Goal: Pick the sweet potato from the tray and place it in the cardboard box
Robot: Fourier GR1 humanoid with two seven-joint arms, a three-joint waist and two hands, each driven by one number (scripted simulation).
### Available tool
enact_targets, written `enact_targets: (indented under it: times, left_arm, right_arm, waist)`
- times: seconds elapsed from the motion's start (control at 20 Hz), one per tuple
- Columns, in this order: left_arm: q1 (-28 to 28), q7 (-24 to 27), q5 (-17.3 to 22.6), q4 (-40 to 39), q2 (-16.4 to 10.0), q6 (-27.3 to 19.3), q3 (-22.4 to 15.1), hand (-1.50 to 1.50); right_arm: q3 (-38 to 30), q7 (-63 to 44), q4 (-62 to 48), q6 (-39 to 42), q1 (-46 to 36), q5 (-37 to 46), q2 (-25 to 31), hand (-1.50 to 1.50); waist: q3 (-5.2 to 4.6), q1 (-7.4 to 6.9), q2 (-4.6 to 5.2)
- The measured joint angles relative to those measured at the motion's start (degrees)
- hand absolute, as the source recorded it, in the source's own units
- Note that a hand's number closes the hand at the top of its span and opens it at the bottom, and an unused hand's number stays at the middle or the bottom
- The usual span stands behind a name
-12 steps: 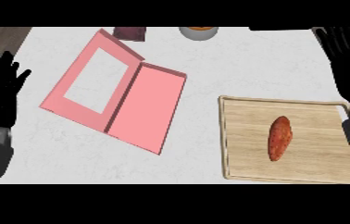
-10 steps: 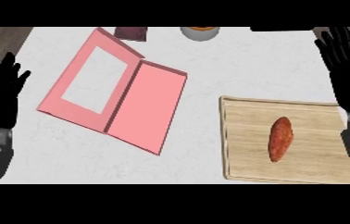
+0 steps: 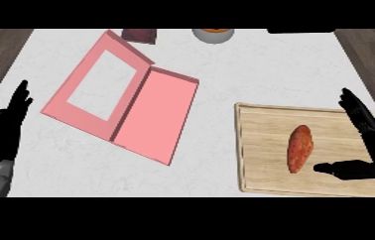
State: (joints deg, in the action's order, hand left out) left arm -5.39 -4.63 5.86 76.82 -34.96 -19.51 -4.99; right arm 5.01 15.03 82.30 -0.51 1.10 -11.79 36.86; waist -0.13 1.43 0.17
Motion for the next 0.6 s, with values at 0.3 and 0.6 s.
enact_targets:
  times: [0.3, 0.6]
  left_arm:
    - [0.1, 0.7, -1.5, -1.0, 0.9, 0.5, -0.6, 0.00]
    - [-1.1, 2.0, -2.9, -3.0, 2.1, 1.4, -0.8, 0.00]
  right_arm:
    - [-4.1, 22.2, -8.9, 8.7, 8.3, -3.8, -3.0, -1.50]
    - [-4.8, 29.8, -17.3, 7.1, 5.9, 6.0, 2.2, -1.50]
  waist:
    - [0.26, -0.34, -0.10]
    - [0.19, -1.42, -0.03]
